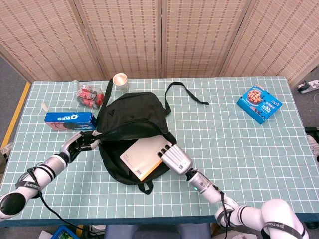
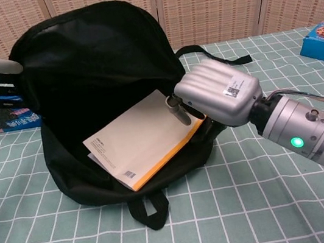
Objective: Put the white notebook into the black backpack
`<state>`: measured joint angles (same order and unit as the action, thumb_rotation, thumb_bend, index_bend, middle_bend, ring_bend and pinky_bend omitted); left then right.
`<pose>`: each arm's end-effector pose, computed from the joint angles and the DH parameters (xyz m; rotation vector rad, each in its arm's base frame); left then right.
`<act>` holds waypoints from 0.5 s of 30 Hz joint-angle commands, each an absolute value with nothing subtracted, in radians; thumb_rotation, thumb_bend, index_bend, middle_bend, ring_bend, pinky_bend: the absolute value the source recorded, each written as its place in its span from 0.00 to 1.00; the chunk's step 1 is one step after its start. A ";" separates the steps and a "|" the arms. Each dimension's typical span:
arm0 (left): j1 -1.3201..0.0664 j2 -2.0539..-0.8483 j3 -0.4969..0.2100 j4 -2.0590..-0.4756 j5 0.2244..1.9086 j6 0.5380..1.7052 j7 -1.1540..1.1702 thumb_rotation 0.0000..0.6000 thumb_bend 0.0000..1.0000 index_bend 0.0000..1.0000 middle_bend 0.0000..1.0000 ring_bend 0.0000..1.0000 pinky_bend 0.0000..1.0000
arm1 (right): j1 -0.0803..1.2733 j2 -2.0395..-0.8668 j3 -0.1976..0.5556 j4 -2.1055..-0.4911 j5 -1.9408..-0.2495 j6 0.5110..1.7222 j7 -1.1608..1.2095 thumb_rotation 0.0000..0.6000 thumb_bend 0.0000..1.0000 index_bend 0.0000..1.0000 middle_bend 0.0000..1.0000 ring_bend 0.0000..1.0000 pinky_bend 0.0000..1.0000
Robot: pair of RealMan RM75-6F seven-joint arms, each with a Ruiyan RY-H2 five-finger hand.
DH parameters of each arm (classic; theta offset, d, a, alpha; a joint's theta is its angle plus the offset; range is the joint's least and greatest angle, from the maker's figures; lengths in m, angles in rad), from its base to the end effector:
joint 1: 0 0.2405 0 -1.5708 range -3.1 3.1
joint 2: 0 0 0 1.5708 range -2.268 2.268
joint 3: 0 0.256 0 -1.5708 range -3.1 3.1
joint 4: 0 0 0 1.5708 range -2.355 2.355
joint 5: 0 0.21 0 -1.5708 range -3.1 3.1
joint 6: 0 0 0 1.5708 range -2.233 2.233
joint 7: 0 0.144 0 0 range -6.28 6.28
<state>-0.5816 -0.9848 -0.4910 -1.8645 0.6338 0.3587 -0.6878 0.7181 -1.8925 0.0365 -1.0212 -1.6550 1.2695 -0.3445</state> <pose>-0.1656 0.3334 0.1090 -0.9116 -2.4362 -1.1474 -0.1232 -0.3002 -0.0844 2.0043 -0.2712 1.1497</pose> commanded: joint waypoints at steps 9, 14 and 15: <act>-0.576 -0.980 -0.481 -1.867 0.644 0.346 -0.713 1.00 0.60 0.78 0.33 0.13 0.10 | 0.715 -1.969 0.054 -0.932 -1.622 1.216 -0.332 1.00 0.00 0.63 0.72 0.64 0.88; -0.572 -0.972 -0.485 -1.869 0.653 0.335 -0.724 1.00 0.60 0.78 0.33 0.13 0.10 | 0.734 -2.013 0.075 -0.850 -1.614 1.202 -0.306 1.00 0.00 0.65 0.72 0.64 0.88; -0.570 -0.970 -0.486 -1.870 0.654 0.334 -0.727 1.00 0.60 0.78 0.33 0.13 0.10 | 0.738 -2.022 0.080 -0.835 -1.611 1.201 -0.299 1.00 0.00 0.65 0.72 0.64 0.88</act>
